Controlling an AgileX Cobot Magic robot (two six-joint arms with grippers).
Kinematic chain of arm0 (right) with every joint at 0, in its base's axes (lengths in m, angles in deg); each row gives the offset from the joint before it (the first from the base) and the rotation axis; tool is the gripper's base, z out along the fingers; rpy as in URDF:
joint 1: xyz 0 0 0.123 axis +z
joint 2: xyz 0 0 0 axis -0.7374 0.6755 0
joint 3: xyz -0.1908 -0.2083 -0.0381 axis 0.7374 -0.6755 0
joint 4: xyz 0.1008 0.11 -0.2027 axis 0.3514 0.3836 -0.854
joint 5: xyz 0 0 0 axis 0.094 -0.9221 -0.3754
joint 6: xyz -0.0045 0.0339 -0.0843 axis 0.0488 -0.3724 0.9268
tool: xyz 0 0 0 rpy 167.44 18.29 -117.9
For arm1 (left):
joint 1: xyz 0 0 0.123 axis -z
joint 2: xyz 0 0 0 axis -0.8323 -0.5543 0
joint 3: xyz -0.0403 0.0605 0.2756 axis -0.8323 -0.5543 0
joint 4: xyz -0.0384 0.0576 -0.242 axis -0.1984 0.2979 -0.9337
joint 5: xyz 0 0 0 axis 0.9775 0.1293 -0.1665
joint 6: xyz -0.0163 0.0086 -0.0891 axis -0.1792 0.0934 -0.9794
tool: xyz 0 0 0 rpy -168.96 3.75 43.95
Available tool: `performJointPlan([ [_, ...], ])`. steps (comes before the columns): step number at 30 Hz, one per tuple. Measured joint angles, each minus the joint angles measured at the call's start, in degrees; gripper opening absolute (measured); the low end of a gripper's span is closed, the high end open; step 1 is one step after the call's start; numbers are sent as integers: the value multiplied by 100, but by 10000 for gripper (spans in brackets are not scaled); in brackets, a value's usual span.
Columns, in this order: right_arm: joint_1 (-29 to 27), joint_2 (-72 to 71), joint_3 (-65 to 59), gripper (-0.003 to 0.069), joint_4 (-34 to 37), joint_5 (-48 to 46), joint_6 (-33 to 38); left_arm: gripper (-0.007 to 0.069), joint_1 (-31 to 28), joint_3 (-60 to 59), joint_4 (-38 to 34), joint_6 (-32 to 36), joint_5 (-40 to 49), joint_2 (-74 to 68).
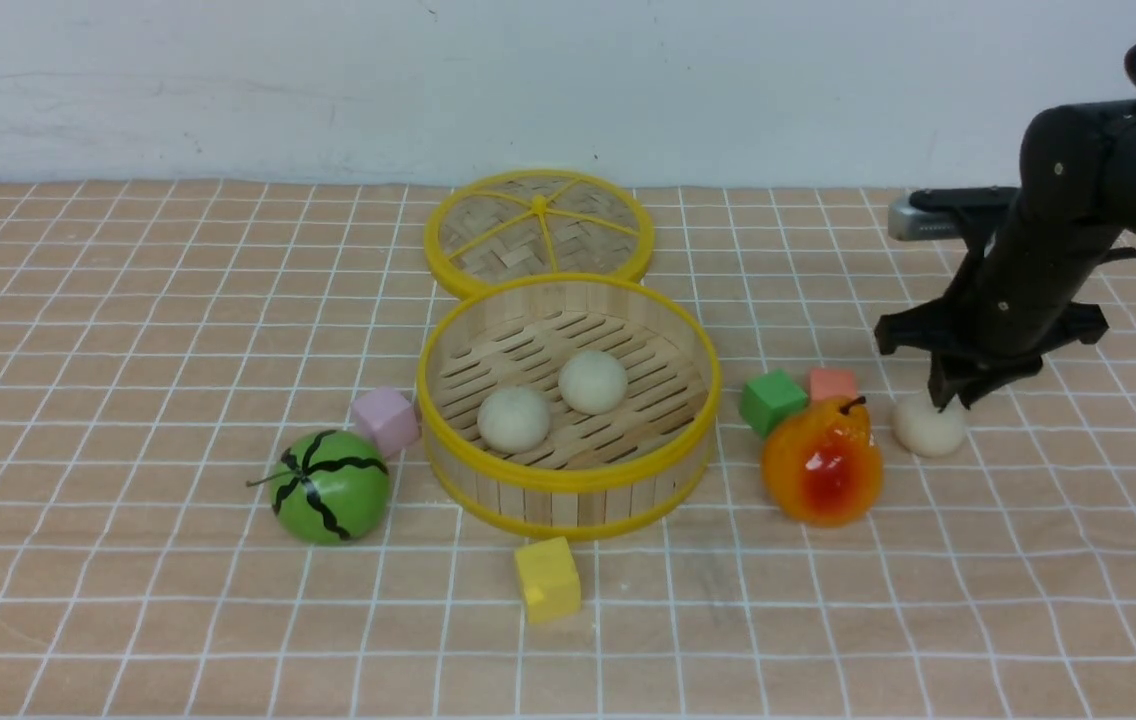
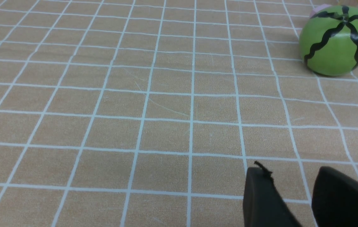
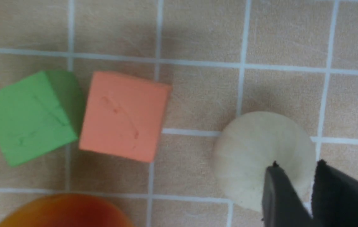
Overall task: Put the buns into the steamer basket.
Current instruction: Use the right arm to grab a steamed stuffed bun, then use the right arm to put the steamed stuffed bun into the steamer
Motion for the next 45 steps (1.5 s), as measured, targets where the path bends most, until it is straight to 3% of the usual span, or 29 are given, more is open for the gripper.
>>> performJointPlan([
  [3,0,91,0,256,0,82,-14,239,0,0,0,0,0,0],
  [7,0,181,0,234,0,128,-8,239,0,0,0,0,0,0],
  [10,0,200,0,135,45,128,44,239,0,0,0,0,0,0],
  [11,0,187,0,56,110,128,50,239,0,0,0,0,0,0],
  [12,0,154,0,22,176,121,57,239,0,0,0,0,0,0],
  [15,0,-3,5,0,432,101,102,239,0,0,0,0,0,0],
  [21,78,-517,477,0,1580,89,721,239,0,0,0,0,0,0],
  [28,645,-478,802,0,3060,269,1693,239,0,0,0,0,0,0],
  [39,1191,415,802,17,3005,554,2001,239,0,0,0,0,0,0],
  [43,1196,547,796,63,2887,591,1938,239,0,0,0,0,0,0],
  [45,1196,571,796,136,2833,635,1845,239,0,0,0,0,0,0],
])
